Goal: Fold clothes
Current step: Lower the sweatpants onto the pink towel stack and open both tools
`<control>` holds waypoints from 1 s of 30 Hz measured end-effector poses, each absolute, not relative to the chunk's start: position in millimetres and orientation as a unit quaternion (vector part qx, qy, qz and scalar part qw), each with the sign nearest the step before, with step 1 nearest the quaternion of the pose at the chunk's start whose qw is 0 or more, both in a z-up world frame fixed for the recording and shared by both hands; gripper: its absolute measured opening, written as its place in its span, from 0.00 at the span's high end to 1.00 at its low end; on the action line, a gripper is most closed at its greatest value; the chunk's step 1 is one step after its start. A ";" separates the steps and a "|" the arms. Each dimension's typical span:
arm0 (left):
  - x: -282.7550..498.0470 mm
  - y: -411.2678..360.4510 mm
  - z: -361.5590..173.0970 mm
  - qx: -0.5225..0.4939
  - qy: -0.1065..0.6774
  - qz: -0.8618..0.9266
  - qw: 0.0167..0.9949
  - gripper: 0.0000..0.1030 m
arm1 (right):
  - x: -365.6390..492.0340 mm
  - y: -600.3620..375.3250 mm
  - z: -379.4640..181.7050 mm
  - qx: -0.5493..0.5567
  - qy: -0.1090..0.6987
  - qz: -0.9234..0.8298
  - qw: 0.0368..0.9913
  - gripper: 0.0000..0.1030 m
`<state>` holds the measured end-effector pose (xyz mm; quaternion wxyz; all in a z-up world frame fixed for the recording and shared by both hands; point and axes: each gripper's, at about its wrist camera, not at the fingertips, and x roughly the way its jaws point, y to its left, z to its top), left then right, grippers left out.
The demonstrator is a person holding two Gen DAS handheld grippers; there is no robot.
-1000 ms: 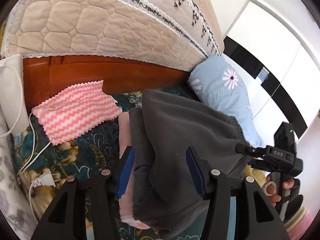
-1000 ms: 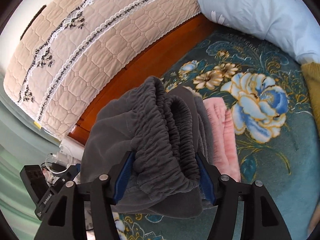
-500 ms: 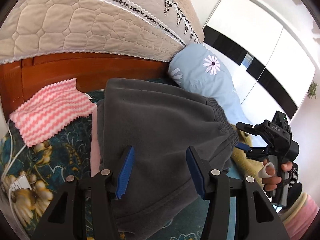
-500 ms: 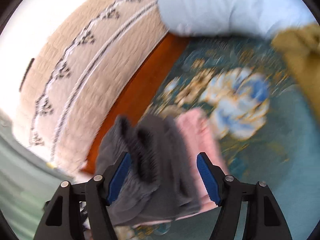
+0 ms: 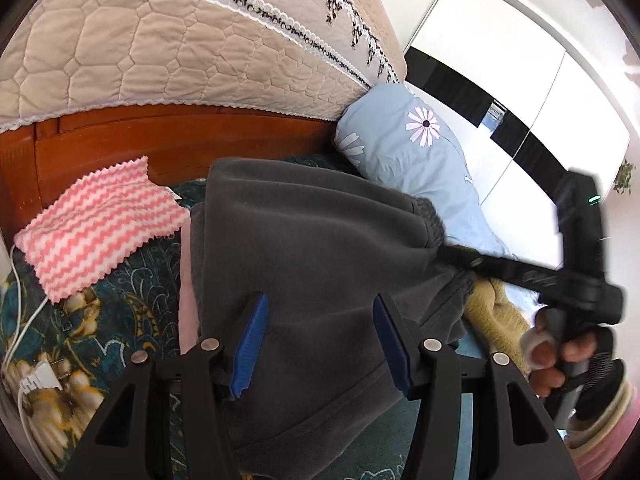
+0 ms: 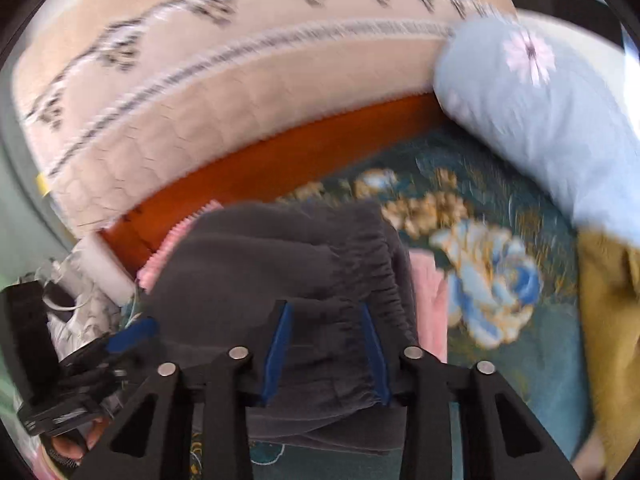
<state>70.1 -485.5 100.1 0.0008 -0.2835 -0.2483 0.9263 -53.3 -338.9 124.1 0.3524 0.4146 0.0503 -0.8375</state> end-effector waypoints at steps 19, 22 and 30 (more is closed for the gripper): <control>91.9 -461.8 110.1 -0.274 -0.220 0.936 -0.038 0.46 | -31.2 -302.6 119.7 0.379 -0.025 -0.850 0.365 0.61; 120.7 -437.2 107.9 -0.256 -0.202 0.944 -0.043 0.46 | -1.7 -284.1 118.5 0.346 -0.012 -0.860 0.374 0.59; 173.1 -406.6 68.0 -0.249 -0.285 0.921 -0.089 0.38 | 45.9 -257.0 59.8 0.363 0.007 -0.861 0.357 0.50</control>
